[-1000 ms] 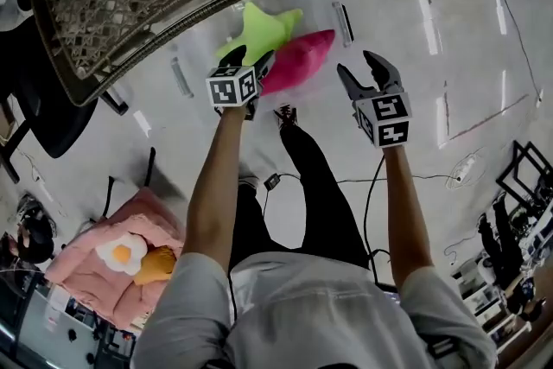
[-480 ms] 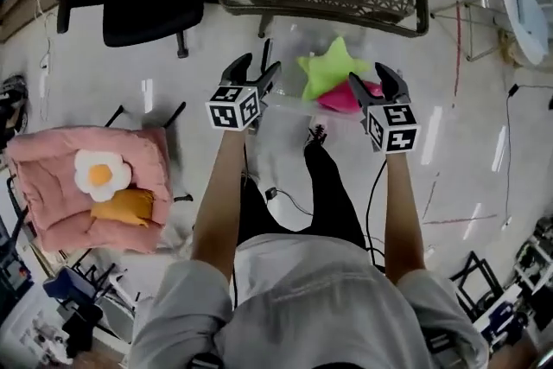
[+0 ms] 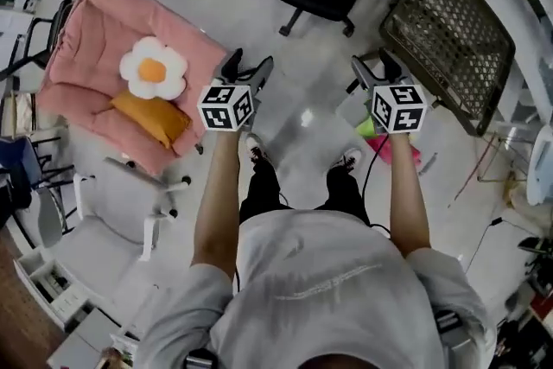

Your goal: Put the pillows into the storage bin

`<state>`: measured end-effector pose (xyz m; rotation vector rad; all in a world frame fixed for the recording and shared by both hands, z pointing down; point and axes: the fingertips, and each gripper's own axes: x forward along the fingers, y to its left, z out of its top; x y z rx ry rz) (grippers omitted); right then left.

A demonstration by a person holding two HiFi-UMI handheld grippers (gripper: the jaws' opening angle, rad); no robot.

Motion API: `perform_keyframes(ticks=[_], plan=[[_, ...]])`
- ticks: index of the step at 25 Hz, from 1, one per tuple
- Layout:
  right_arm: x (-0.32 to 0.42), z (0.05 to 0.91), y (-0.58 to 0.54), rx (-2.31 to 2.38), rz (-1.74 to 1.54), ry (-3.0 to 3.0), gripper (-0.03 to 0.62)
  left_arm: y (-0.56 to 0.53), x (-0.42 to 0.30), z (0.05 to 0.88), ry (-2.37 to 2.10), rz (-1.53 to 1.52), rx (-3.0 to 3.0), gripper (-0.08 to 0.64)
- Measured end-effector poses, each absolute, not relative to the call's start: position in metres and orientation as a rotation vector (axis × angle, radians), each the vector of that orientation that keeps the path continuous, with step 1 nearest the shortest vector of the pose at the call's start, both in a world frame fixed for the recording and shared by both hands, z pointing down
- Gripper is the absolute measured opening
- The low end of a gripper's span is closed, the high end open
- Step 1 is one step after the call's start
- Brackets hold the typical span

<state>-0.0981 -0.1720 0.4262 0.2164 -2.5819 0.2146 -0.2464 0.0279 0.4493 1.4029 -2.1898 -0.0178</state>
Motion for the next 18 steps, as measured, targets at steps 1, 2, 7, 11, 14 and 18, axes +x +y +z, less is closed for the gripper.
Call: perform_keyframes(ticks=[1,2,7,11,14,18], plan=[[-0.125,0.426,-0.151,0.138,0.189,-2.584,0.286,0.06,-0.265,0.445,-2.241,-0.027,1.33,0.344],[-0.151,0.426,-0.129,0.057,0.163,-2.585,0.289,0.094,-0.281,0.442,-2.293,-0.037,1.248,0.344],[-0.248,0.434,-0.024,-0.239,0.105,-2.584,0.29,0.247,-0.336,0.445,-2.436,-0.131,0.899,0.344],[-0.311,0.451,0.073,-0.454,0.044,-2.554,0.29,0.371,-0.359,0.472,-2.466,-0.183,0.622,0.344],[-0.347,0.469,0.131,-0.567,0.029,-2.513,0.29,0.436,-0.374,0.5,-2.45,-0.171,0.48,0.344],[-0.381,0.497,0.196,-0.686,-0.014,-2.431,0.29,0.499,-0.388,0.552,-2.378,-0.208,0.315,0.347]])
